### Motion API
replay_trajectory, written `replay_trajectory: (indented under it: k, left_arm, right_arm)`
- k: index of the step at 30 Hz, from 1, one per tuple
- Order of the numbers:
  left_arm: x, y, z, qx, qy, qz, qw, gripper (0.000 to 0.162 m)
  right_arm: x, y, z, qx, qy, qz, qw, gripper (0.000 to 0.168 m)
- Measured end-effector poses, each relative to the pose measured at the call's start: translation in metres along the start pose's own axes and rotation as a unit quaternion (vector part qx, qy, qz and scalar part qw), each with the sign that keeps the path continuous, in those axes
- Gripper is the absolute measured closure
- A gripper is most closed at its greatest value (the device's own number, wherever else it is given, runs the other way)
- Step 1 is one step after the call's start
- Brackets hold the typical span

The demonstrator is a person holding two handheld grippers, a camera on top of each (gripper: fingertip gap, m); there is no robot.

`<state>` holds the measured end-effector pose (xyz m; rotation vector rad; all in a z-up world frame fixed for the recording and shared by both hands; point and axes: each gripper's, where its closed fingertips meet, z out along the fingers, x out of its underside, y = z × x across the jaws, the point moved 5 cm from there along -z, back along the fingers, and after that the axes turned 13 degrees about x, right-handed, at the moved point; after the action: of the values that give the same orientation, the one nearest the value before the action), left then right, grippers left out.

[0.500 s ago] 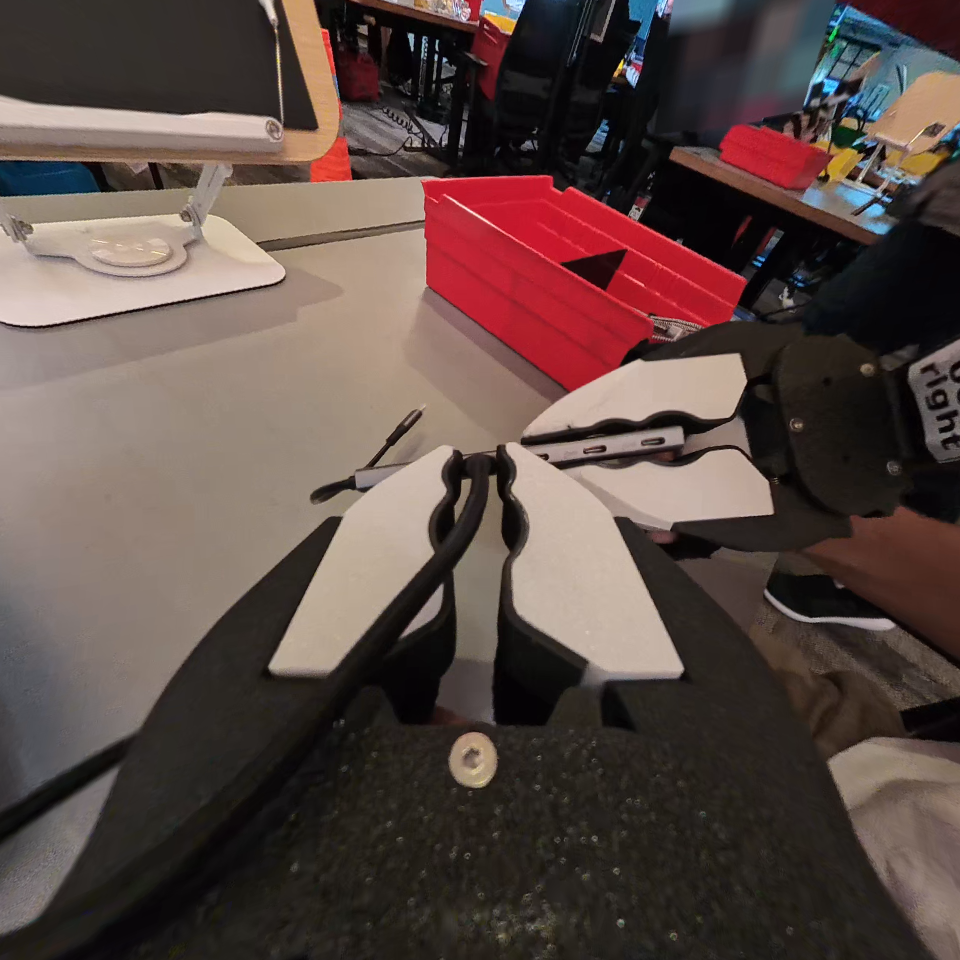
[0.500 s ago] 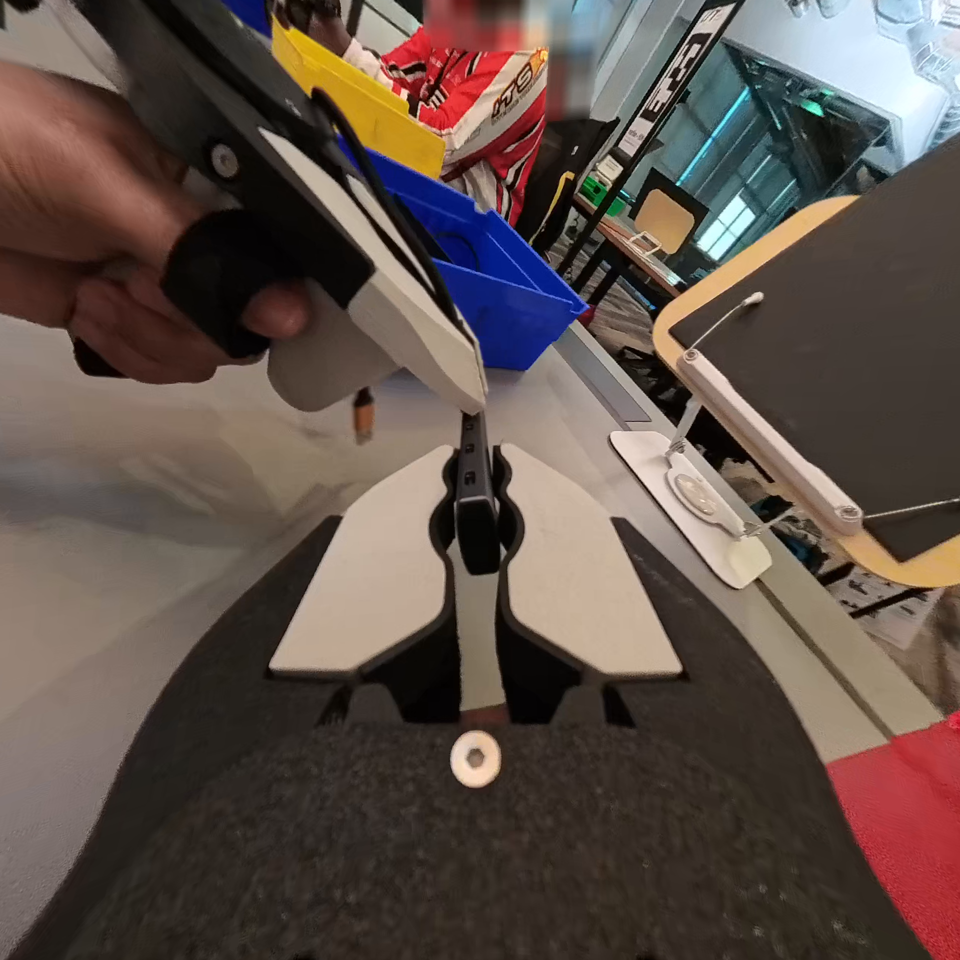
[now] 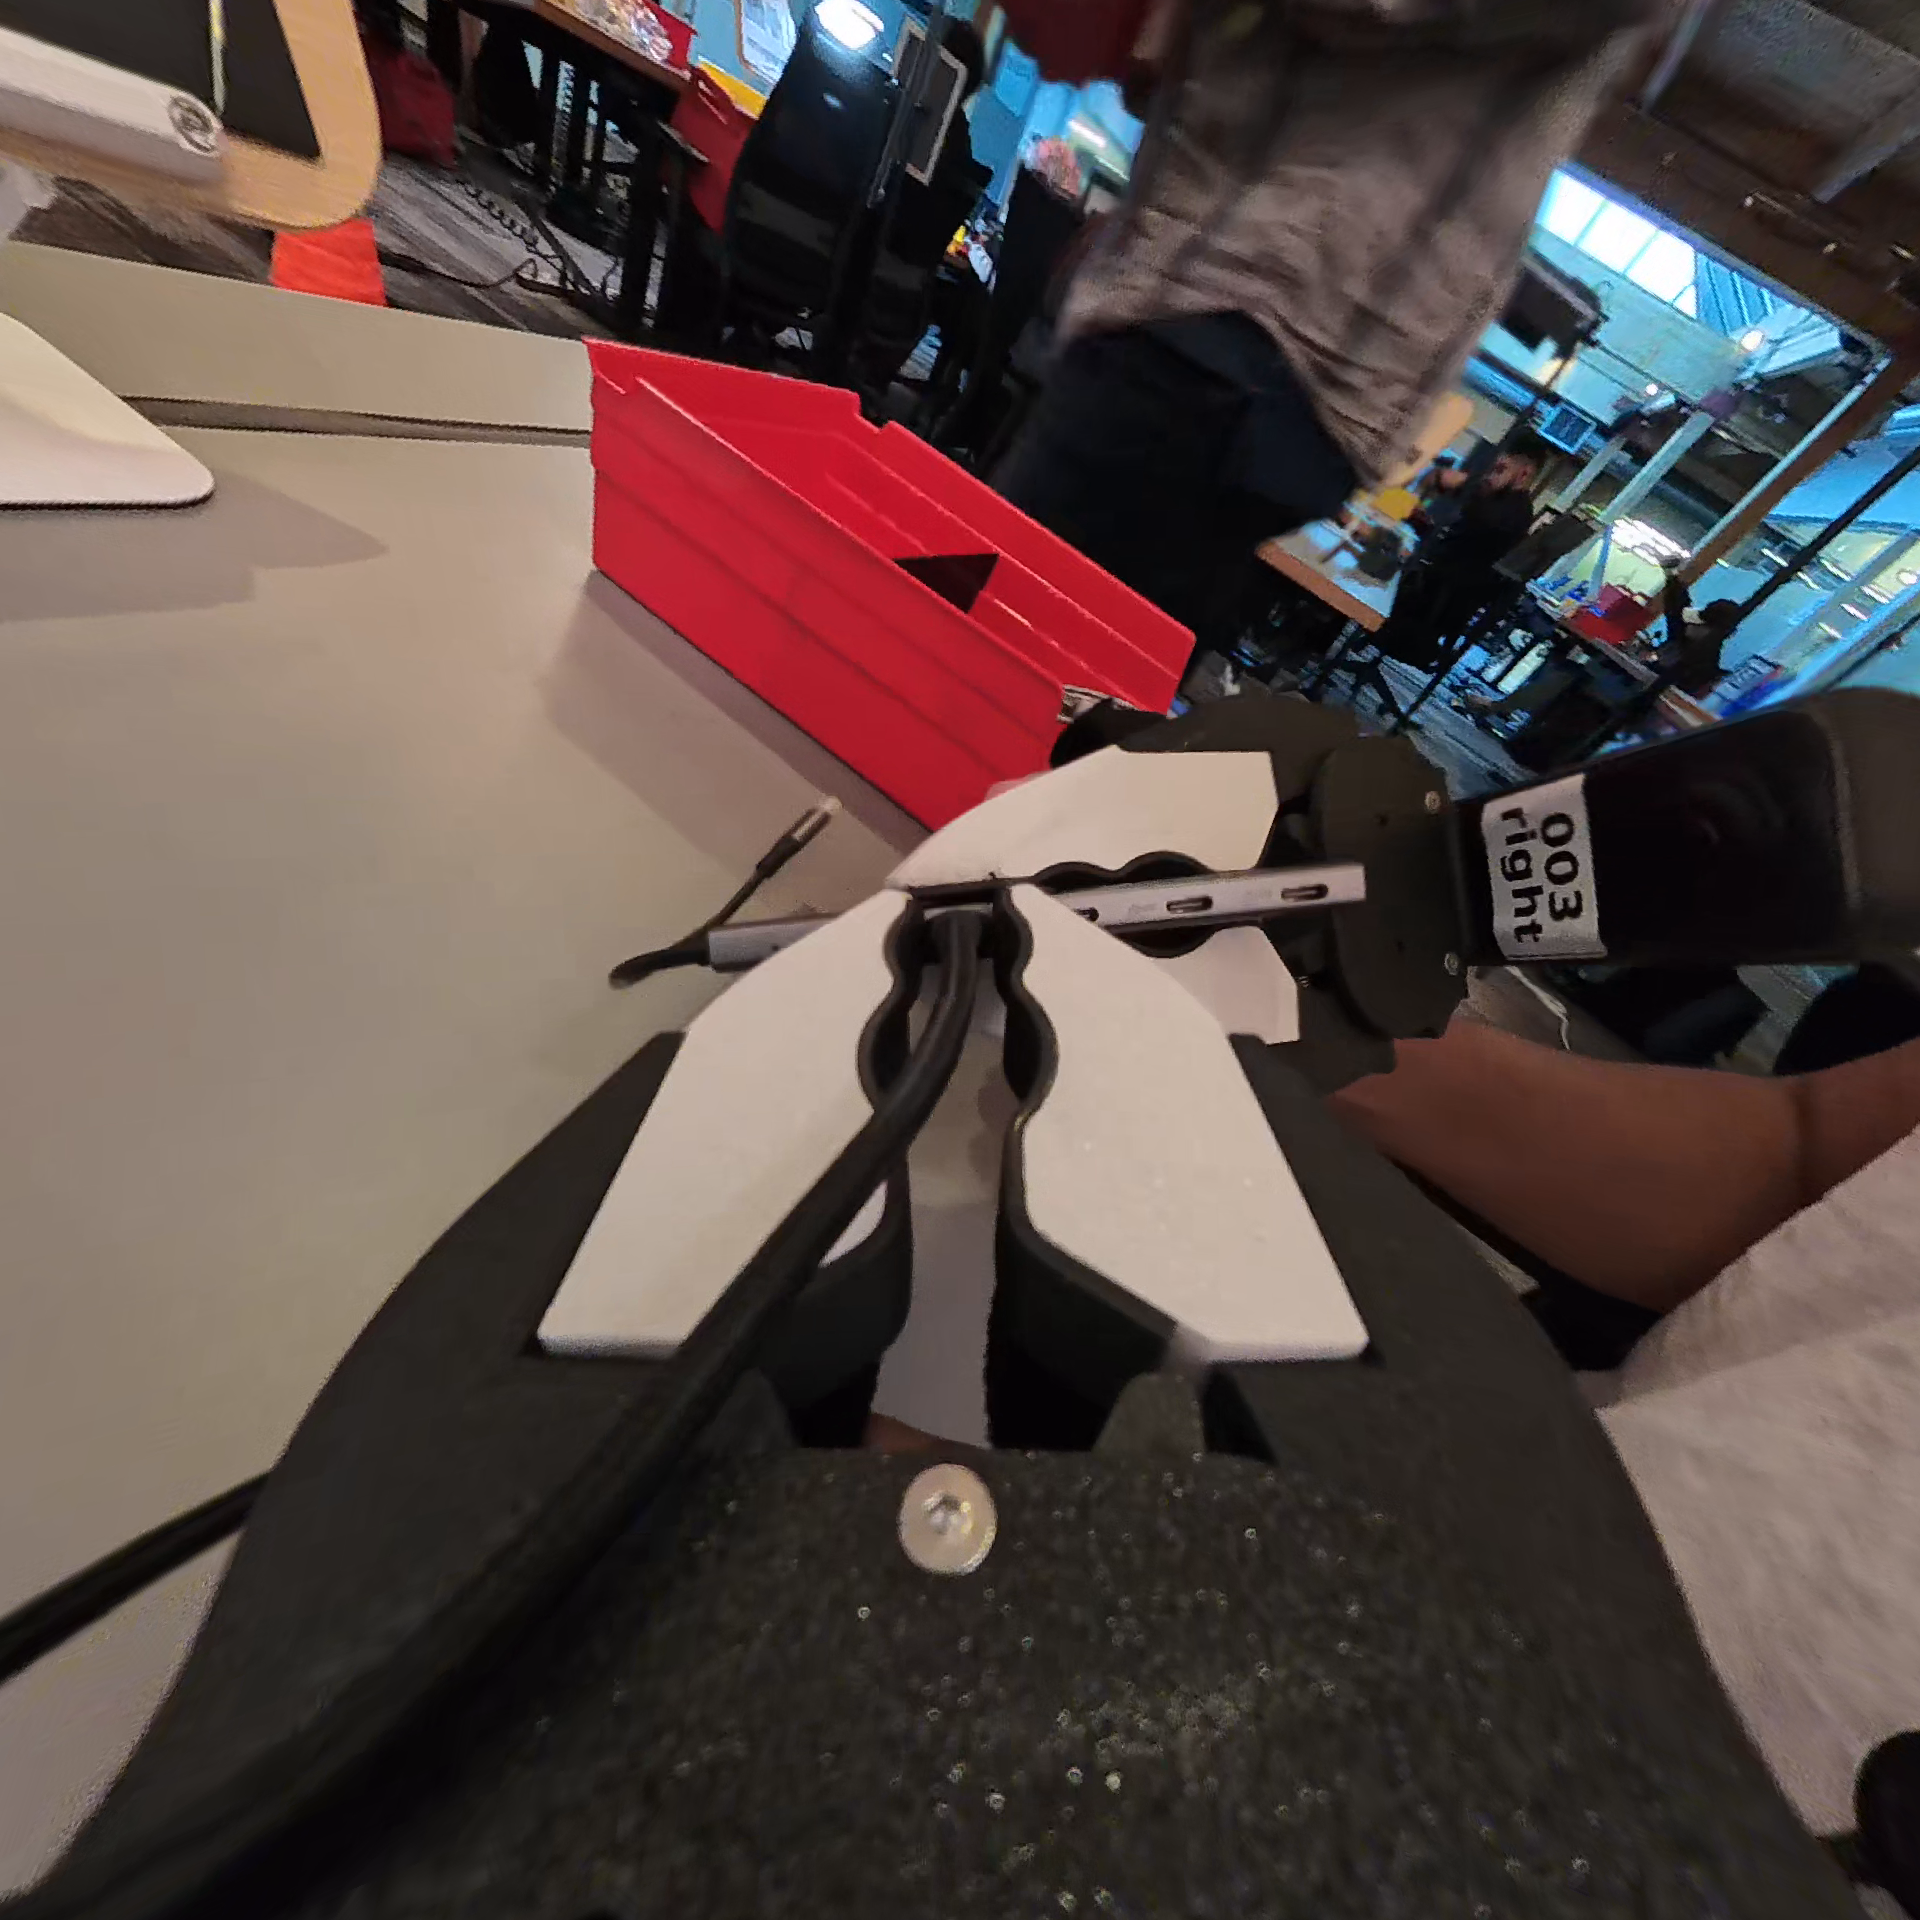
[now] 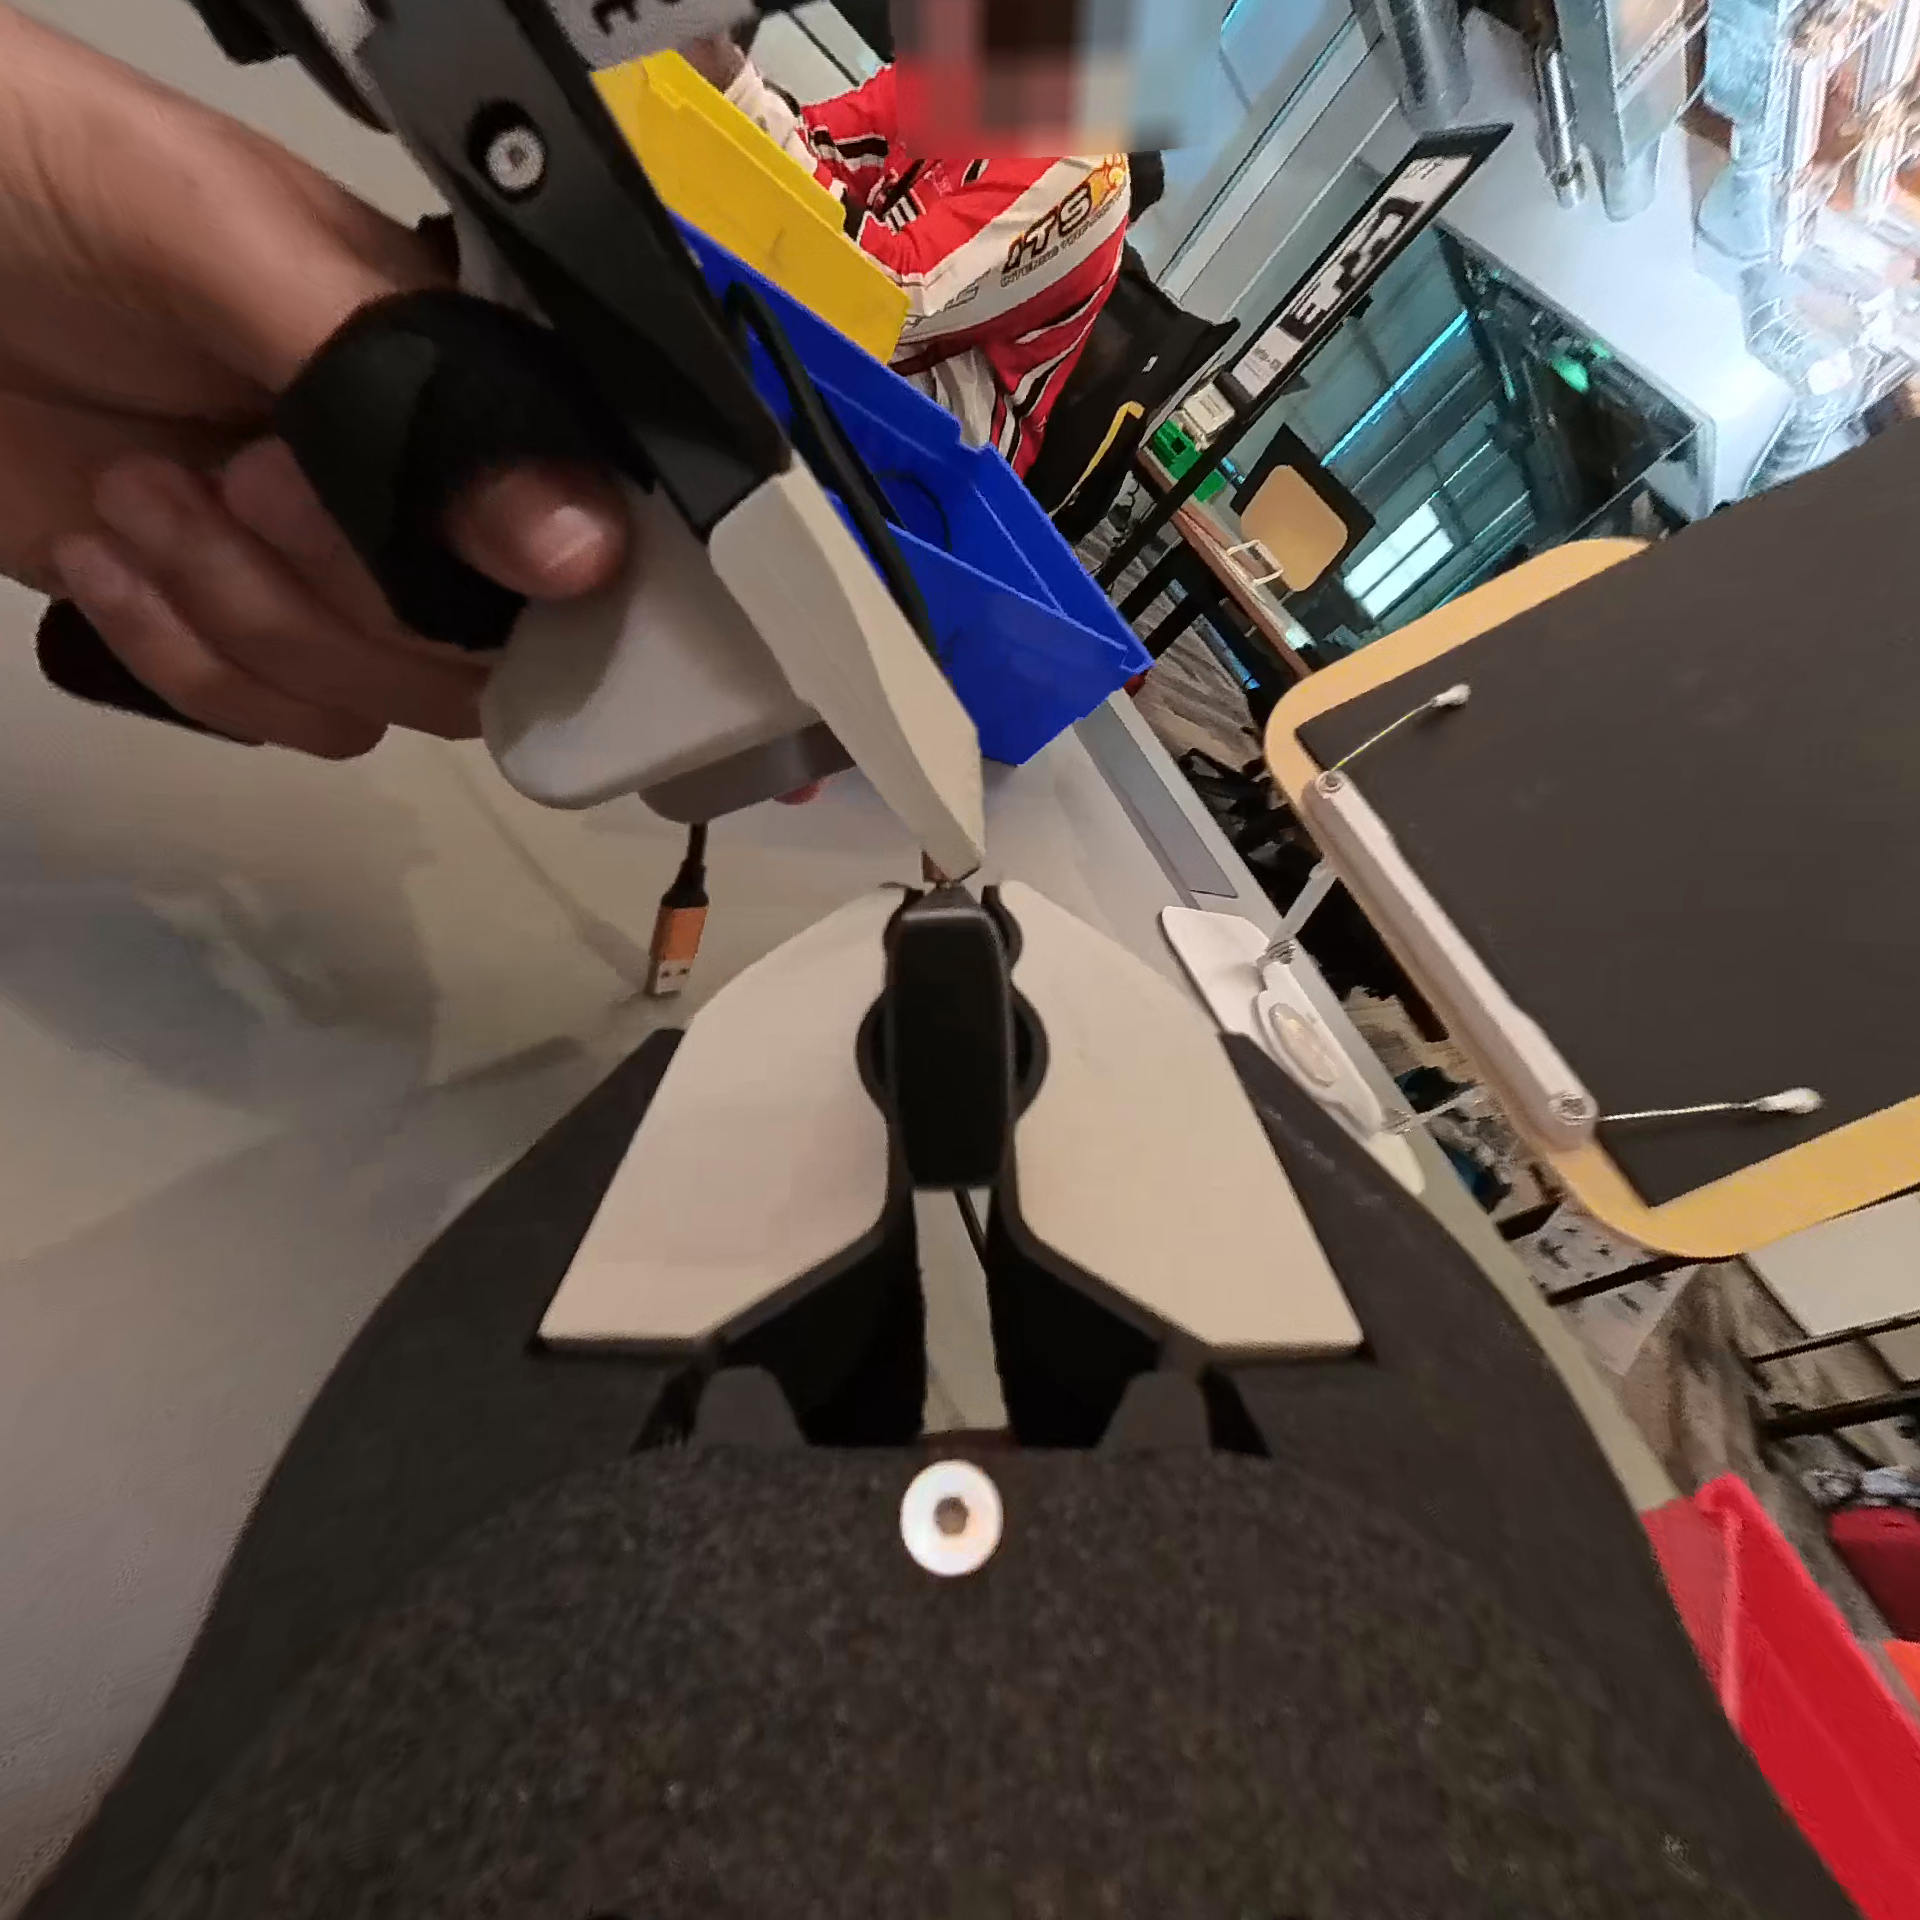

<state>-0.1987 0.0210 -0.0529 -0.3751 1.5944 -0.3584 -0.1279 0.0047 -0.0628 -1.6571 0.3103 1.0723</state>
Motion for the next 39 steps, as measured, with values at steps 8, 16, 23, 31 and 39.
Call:
replay_trajectory:
  k: [8, 16, 23, 31, 39]
  left_arm:
    - [-0.001, 0.001, -0.007, 0.020, 0.011, 0.021, 1.000, 0.150]
    - [-0.001, -0.006, -0.011, 0.045, 0.004, 0.024, 0.999, 0.150]
    - [-0.004, -0.009, -0.017, 0.033, 0.012, 0.040, 0.999, 0.150]
    - [-0.050, -0.031, -0.061, 0.001, -0.023, 0.123, 0.992, 0.150]
    - [0.017, -0.023, -0.022, 0.049, 0.013, -0.009, 0.999, 0.149]
  right_arm:
    - [-0.004, 0.002, 0.002, 0.019, -0.002, -0.044, 0.999, 0.156]
    - [-0.011, 0.004, -0.003, 0.018, -0.016, -0.063, 0.998, 0.156]
    - [-0.014, 0.005, -0.005, 0.027, -0.021, -0.079, 0.996, 0.156]
    - [-0.012, -0.049, -0.013, 0.073, -0.009, -0.022, 0.997, 0.157]
    - [-0.010, -0.052, -0.017, 0.050, -0.010, 0.032, 0.998, 0.157]
